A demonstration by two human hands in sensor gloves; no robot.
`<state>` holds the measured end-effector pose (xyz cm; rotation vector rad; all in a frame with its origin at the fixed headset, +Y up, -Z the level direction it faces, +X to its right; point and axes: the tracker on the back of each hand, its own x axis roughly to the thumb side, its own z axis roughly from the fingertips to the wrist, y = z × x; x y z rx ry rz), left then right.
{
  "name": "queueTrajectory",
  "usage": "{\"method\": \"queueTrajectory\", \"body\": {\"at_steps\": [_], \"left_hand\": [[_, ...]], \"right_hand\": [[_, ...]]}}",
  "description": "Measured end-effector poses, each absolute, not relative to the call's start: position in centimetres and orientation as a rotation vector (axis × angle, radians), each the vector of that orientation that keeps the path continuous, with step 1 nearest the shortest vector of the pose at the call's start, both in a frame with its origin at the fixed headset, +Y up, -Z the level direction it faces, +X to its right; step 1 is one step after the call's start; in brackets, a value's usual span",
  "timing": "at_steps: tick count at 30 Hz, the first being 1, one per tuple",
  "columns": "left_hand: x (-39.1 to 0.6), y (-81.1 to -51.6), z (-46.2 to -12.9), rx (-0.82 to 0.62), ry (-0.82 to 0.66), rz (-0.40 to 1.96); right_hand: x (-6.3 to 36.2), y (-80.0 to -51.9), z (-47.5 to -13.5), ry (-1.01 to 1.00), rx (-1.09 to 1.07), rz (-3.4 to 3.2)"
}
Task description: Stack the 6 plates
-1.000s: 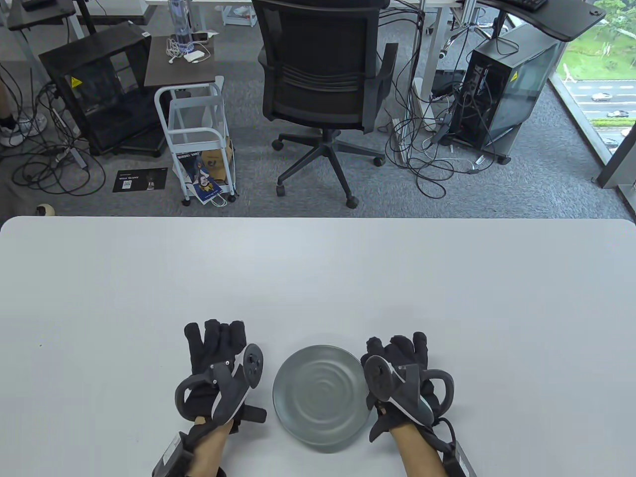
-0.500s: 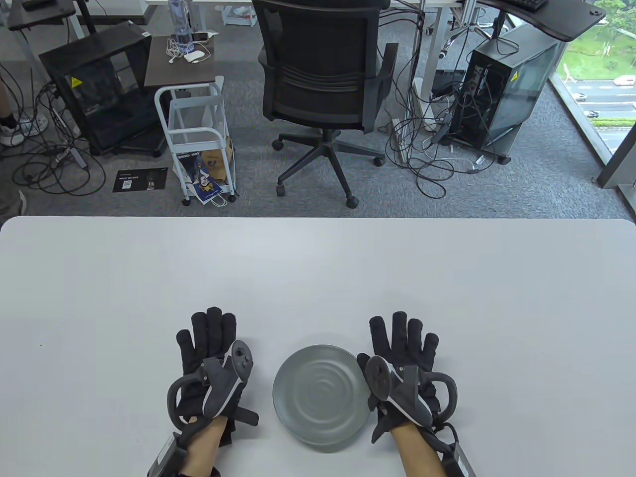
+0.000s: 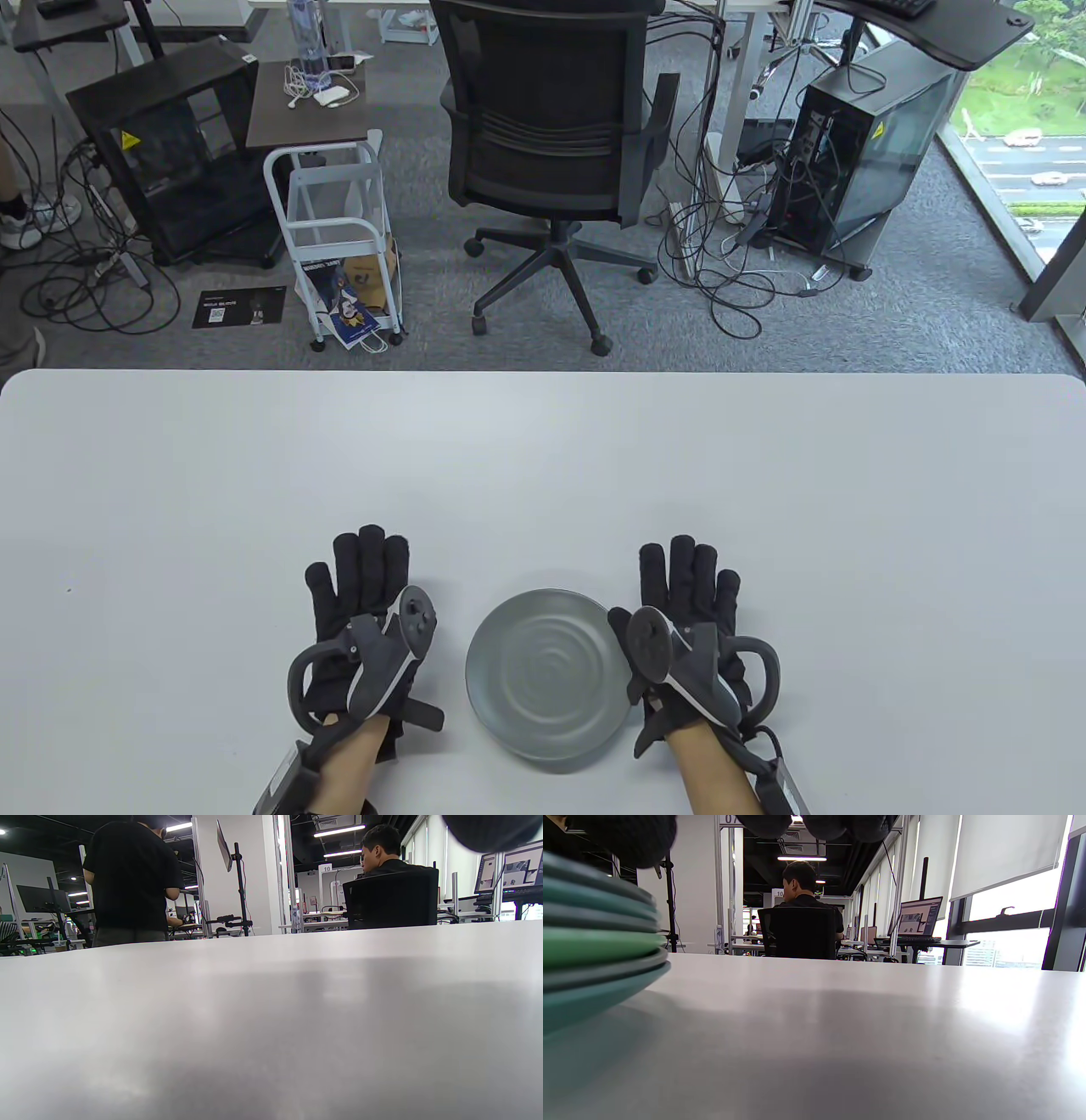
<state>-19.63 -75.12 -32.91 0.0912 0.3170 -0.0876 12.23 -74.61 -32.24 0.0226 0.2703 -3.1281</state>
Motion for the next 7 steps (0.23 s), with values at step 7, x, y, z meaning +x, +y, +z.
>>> {"method": "queueTrajectory", "body": {"at_steps": [7], "left_hand": [[-19.66,-75.30,-33.07,0.082,0.313,-0.075]], "right_hand": [[12.36,-74.84,-32.53,0.226,0.029,-3.153]]}}
